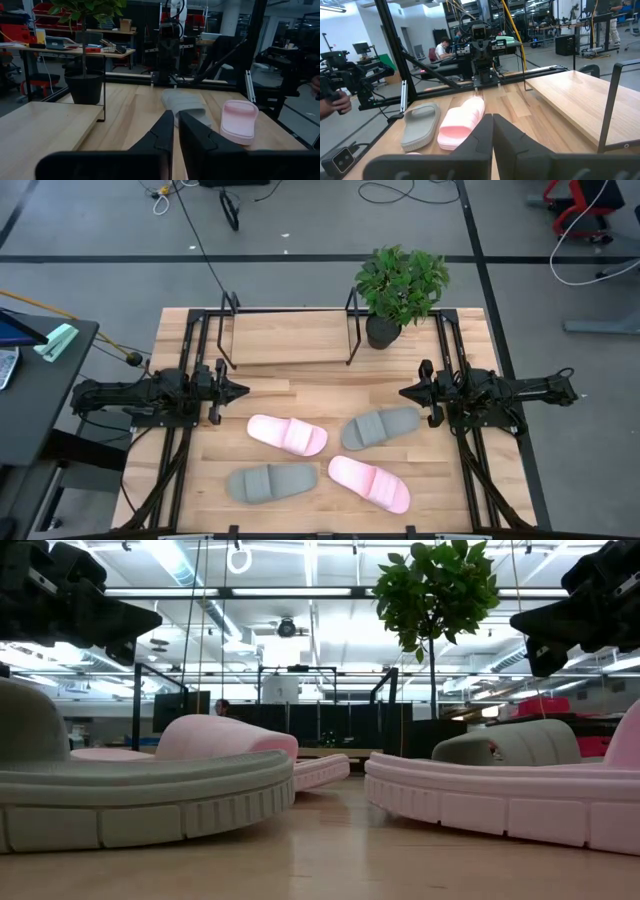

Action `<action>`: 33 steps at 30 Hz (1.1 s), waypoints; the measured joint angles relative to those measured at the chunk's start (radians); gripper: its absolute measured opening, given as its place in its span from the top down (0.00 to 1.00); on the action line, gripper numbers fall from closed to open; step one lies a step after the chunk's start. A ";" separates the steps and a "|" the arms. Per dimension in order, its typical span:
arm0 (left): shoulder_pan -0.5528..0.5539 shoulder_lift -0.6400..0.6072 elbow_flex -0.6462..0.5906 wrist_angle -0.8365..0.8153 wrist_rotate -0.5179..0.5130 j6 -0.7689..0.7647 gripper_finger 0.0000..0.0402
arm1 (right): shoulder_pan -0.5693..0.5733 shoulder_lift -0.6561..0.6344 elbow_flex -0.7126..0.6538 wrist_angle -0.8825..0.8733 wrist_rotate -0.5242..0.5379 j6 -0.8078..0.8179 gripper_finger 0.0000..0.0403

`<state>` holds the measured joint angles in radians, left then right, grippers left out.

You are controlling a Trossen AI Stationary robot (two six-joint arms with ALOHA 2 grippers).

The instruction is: Pick and place slides into the shelf

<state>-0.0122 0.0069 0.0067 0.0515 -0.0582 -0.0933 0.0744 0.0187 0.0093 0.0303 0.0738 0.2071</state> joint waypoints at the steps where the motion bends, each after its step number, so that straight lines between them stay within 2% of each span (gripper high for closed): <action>1: 0.000 0.000 0.000 0.000 0.000 0.000 0.93 | 0.000 0.000 0.000 0.000 0.000 -0.002 0.97; 6: 0.000 0.000 0.000 0.000 0.000 -0.025 0.94 | 0.000 0.000 0.000 0.008 0.003 -0.024 0.97; 14: 0.000 0.000 0.000 0.003 0.000 -0.068 0.91 | 0.000 0.000 0.000 0.011 0.003 0.053 0.97; 23: 0.000 0.000 0.000 0.003 0.000 -0.071 0.94 | 0.000 0.004 0.000 0.005 -0.003 -0.024 0.96; 30: 0.000 0.000 0.000 0.004 0.000 -0.087 0.92 | 0.001 0.107 0.057 -0.105 -0.006 -0.044 0.89; 33: 0.000 0.000 0.000 0.004 0.000 -0.087 0.91 | 0.001 0.174 0.083 -0.091 -0.010 -0.026 0.86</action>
<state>-0.0121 0.0067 0.0065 0.0555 -0.0582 -0.1808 0.0750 0.1930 0.0921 -0.0606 0.0636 0.1816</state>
